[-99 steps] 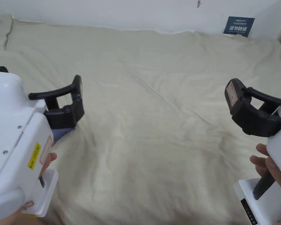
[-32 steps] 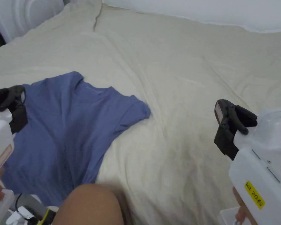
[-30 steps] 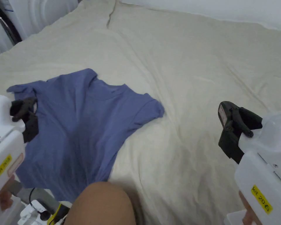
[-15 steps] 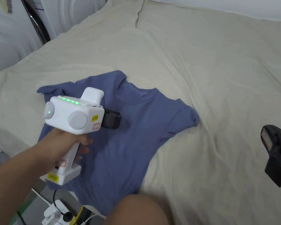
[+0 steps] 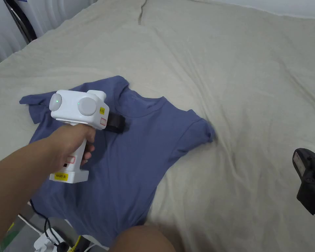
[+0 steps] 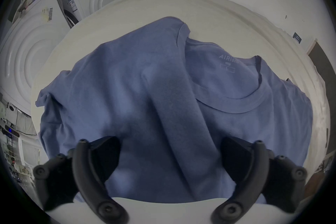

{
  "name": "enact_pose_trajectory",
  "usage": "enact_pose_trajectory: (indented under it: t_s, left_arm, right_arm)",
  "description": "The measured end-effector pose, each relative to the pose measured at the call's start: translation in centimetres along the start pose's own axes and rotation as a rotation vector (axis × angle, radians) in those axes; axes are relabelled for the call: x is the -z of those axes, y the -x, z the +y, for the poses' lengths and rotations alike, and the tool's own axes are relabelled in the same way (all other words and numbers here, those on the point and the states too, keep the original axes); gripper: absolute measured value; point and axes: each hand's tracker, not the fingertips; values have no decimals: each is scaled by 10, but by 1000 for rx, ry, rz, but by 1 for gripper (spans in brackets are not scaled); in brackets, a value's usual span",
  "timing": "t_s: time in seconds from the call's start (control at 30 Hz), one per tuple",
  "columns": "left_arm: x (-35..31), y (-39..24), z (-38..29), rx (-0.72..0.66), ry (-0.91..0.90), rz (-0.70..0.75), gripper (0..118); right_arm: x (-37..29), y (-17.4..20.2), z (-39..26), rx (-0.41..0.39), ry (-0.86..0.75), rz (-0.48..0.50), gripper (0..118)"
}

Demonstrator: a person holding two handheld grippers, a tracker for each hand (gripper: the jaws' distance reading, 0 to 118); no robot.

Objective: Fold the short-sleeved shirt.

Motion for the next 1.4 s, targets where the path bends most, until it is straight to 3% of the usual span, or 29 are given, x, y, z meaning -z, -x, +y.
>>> enact_pose_trajectory:
  t_s: [0.07, 0.17, 0.2, 0.27, 0.4, 0.53, 0.83, 1.07, 1.27, 1.33, 1.4]
  left_arm:
    - [-11, -9, -6, 1, -24, -12, 85]
    - [-29, -29, -11, 62, -69, -10, 14]
    - [-30, -36, -15, 85, -67, 15, 10]
    - [-18, -32, -14, 132, -99, 58, 10]
    - [-32, -27, -23, -3, -158, -14, 6]
    - [-49, -25, -45, -3, -232, -31, 5]
    - [-138, -45, -76, -56, -462, -95, 5]
    - [-249, -97, -81, 79, -667, -186, 4]
    - [-349, -184, -73, 227, -832, -322, 4]
    - [-378, -215, -66, 265, -892, -418, 4]
    - [-407, -253, -57, 319, -930, -472, 4]
  right_arm:
    - [-4, 2, 1, 8, -26, 4, 0]
    - [-8, 3, 3, 8, -26, 7, 0]
    - [-9, 2, 3, 7, -28, 8, 0]
    - [-12, 1, 3, 6, -33, 8, 0]
    - [-23, -6, 2, 21, -36, -5, 0]
    - [-36, -14, 3, 31, -55, -11, 0]
    - [-63, -27, 6, 52, -123, -38, 0]
    - [-101, -48, 9, 75, -200, -83, 0]
    - [-146, -76, 12, 69, -278, -145, 0]
    - [-164, -85, 13, 47, -314, -238, 0]
    - [-182, -101, 14, 79, -340, -249, 0]
